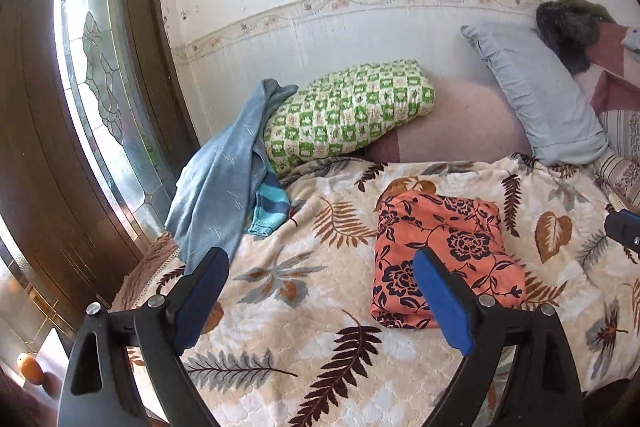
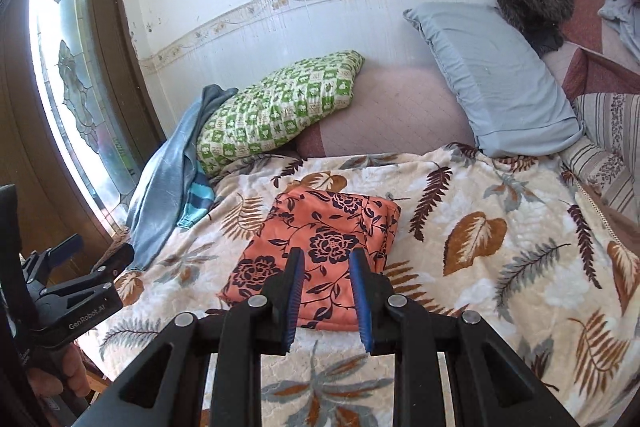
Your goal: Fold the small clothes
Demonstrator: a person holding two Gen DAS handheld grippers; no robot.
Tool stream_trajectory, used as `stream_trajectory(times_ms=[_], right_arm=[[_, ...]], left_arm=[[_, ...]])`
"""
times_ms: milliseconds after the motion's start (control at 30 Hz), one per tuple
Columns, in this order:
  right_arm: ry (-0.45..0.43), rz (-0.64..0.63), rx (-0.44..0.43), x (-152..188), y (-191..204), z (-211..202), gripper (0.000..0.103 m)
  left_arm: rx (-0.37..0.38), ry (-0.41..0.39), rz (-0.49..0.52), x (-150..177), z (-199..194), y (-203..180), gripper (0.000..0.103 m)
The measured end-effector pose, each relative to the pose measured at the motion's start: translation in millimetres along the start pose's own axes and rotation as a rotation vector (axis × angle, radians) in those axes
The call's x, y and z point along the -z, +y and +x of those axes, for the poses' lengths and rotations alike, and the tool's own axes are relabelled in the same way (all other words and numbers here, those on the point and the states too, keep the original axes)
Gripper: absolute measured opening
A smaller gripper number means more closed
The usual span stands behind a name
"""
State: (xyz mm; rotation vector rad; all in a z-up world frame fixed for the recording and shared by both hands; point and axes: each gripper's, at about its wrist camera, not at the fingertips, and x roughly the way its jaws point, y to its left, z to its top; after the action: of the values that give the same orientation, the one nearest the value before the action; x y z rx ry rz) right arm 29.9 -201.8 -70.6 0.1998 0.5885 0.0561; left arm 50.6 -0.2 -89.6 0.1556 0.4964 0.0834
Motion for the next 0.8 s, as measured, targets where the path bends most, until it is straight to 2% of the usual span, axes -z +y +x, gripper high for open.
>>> stream_trajectory(times_ms=[133,367,800], right_arm=[[-0.027,-0.033,-0.004,-0.2,20.1,-30.4,0.026],[-0.036,-0.058,-0.003,8.2,40.0,-62.7,0.026],[-0.05,0.0,-0.003,13.8,46.2,-93.9,0.026]], left_arm=[[0.012,-0.054,-0.019,-9.4,-36.6,10.1,0.094],[0.046,-0.092,-0.048,-16.0,-78.5,20.6,0.094],[0.044,-0.108,-0.098,-17.1,-109.7,36.3,0.094]])
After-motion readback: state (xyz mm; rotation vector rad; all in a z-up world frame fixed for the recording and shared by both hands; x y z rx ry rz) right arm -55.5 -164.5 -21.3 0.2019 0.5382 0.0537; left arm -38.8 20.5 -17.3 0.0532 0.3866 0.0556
